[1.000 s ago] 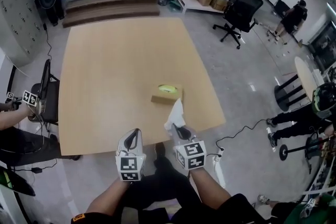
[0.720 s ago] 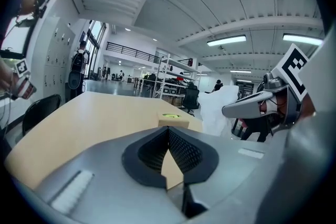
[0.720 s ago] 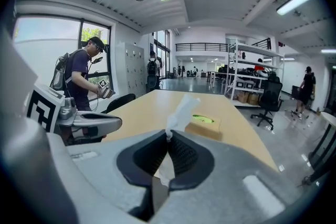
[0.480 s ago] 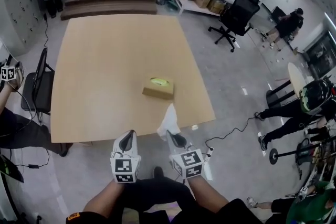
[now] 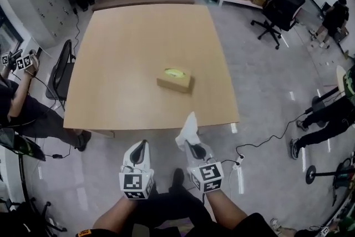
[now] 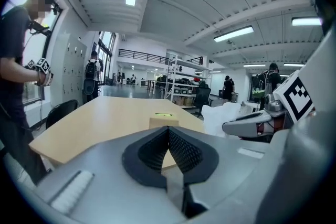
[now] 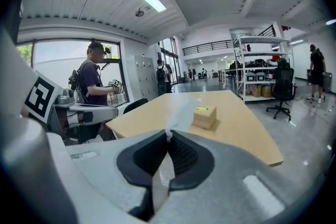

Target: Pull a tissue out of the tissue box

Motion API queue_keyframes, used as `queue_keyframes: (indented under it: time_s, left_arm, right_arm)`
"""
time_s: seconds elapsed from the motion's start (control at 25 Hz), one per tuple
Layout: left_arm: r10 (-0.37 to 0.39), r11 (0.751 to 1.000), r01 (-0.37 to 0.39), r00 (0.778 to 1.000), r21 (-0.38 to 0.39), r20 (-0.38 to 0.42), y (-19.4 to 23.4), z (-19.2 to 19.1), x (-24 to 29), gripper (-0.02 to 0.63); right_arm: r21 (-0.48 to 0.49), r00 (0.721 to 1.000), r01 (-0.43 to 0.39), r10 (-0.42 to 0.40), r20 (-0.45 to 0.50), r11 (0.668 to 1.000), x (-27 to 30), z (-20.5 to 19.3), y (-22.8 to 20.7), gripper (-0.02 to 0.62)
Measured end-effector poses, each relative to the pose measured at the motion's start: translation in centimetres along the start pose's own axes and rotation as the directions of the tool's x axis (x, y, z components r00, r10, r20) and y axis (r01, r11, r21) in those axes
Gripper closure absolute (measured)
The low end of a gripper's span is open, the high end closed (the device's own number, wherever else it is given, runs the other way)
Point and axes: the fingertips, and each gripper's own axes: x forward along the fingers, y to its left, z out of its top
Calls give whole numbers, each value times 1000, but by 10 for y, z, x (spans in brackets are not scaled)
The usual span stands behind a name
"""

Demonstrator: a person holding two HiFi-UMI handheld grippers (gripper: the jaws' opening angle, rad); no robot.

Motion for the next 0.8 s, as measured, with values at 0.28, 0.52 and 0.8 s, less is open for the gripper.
queue_keyframes:
  time_s: [0.28, 0.52, 0.8]
  left_arm:
    - [71, 997, -70, 997, 43, -25, -9, 16, -40, 588]
    - [69, 996, -69, 998, 48, 6, -8, 14, -59, 588]
    - [64, 996, -67, 997, 58, 43, 0, -6, -104, 588]
  right_arm:
    - [-13, 999, -44, 44, 31, 999, -27, 21, 2, 598]
    - [-25, 997, -50, 51, 60, 998, -44, 21, 27, 598]
    - [-51, 998, -40, 43, 52, 998, -68, -1, 72, 598]
